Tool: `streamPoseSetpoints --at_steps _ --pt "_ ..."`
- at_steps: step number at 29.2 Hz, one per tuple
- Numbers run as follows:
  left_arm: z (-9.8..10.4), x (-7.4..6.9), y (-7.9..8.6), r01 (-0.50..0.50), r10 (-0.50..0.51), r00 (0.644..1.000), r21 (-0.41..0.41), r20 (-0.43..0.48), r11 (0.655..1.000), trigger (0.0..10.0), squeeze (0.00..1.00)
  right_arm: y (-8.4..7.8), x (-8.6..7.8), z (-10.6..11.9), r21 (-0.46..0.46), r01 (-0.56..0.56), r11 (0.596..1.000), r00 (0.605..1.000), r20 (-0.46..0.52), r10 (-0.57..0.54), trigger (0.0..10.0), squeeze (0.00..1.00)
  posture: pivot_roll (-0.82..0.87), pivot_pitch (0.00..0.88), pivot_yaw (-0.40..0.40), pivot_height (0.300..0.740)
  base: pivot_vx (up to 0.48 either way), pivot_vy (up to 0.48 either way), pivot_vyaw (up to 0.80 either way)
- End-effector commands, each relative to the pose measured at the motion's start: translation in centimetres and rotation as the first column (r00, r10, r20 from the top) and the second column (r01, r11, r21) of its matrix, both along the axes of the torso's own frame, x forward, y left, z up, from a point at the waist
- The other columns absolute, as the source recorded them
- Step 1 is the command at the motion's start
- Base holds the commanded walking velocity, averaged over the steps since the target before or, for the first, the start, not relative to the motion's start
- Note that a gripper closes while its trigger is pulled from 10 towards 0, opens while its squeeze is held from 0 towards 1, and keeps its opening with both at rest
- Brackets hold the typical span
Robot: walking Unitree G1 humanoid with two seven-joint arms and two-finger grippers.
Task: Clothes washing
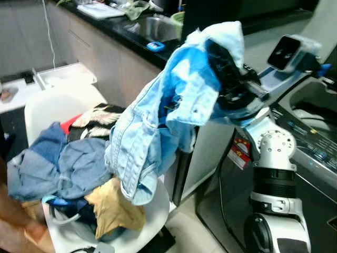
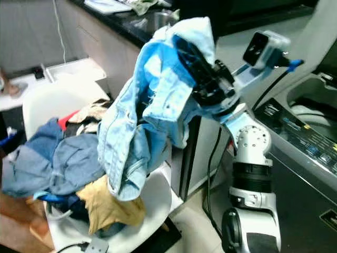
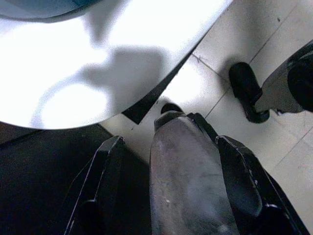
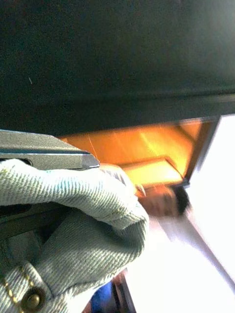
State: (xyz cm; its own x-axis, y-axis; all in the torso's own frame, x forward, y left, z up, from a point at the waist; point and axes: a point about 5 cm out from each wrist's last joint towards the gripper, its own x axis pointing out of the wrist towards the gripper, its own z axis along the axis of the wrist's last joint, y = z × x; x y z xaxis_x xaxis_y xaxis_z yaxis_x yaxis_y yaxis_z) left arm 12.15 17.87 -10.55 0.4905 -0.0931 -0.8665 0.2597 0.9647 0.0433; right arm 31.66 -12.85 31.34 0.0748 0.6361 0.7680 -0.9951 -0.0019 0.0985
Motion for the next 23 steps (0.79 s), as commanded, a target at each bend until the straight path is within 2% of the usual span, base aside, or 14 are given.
streamPoseSetpoints --at_steps 1,7,13,20,23 --pt "-0.5 -1.3 -0.4 0.013 -0.013 0.998 -0.007 -0.061 1.0 10.0 0.0 -1.1 0.3 1.1 0.036 0.073 0.997 0.997 0.023 -0.074 0.0 0.0 -0.02 0.0 -0.033 0.74 0.0 0.0 -0.8" --pt "-0.5 -1.0 -0.7 0.014 -0.015 0.998 -0.013 -0.056 1.0 10.0 0.0 -2.4 0.8 1.1 0.04 0.142 0.989 0.99 0.001 -0.143 0.0 0.0 -0.02 0.0 -0.033 0.74 0.0 0.0 -0.8" --pt "-0.4 -1.0 -0.7 0.013 -0.014 0.998 -0.013 -0.054 1.0 10.0 0.0 -2.8 1.1 1.0 0.038 0.173 0.984 0.985 -0.006 -0.173 0.0 0.0 -0.02 0.0 -0.035 0.74 0.0 0.0 -0.8" --pt "-0.5 -1.3 -0.1 0.011 -0.011 0.998 -0.004 -0.065 1.0 10.0 0.0 -3.2 1.9 0.8 0.009 0.264 0.965 0.964 -0.034 -0.263 0.0 0.0 -0.02 0.0 -0.03 0.74 0.0 0.0 -0.8" --pt "-0.5 -1.4 0.2 0.01 -0.01 0.998 -0.001 -0.069 1.0 10.0 0.0 -3.4 2.6 0.6 -0.013 0.333 0.943 0.94 -0.07 -0.334 0.0 0.0 -0.02 0.0 -0.029 0.74 0.0 0.0 -0.8"
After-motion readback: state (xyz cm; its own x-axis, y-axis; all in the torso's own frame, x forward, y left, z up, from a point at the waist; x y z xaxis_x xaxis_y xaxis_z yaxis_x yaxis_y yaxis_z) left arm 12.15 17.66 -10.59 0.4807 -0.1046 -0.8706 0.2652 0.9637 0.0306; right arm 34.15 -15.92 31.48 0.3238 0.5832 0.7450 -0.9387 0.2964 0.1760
